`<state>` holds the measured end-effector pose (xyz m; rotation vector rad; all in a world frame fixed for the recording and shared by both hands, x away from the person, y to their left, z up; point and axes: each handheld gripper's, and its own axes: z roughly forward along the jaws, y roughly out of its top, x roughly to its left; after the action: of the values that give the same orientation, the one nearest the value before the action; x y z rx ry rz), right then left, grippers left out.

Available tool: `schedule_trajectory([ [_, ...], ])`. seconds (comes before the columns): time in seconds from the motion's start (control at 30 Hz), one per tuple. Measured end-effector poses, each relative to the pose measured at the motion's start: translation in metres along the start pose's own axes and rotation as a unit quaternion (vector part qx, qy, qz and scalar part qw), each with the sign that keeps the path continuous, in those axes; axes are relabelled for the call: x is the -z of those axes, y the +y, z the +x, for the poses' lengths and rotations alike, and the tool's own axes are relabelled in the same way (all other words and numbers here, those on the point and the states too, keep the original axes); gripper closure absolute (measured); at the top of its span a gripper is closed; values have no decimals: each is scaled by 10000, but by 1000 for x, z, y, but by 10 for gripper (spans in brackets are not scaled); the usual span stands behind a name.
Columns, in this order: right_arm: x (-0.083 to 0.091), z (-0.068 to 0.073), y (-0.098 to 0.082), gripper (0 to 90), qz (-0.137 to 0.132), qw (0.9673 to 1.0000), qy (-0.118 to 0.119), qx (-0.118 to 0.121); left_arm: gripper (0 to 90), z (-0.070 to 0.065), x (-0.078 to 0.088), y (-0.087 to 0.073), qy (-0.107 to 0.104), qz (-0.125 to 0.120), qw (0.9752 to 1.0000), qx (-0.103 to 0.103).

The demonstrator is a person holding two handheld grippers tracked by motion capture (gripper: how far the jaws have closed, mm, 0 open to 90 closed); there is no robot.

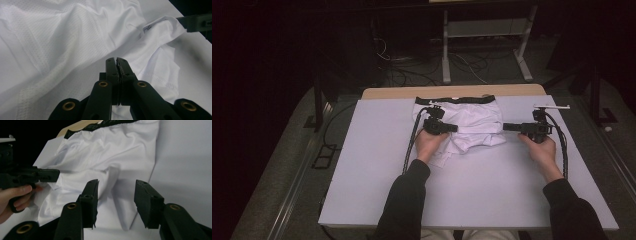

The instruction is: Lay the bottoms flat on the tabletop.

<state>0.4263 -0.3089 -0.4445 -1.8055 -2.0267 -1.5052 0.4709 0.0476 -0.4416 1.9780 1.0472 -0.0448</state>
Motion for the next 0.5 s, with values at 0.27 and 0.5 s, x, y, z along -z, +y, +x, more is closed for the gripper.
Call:
schedule_trajectory([
  [0.27,-1,-2,2,487,-111,9999,102,21,884,-4,0,0,-40,-47,10000,-64],
  [0.5,-15,-2,4,632,102,9999,81,-57,882,-12,-7,-2,-102,43,9996,-251],
])
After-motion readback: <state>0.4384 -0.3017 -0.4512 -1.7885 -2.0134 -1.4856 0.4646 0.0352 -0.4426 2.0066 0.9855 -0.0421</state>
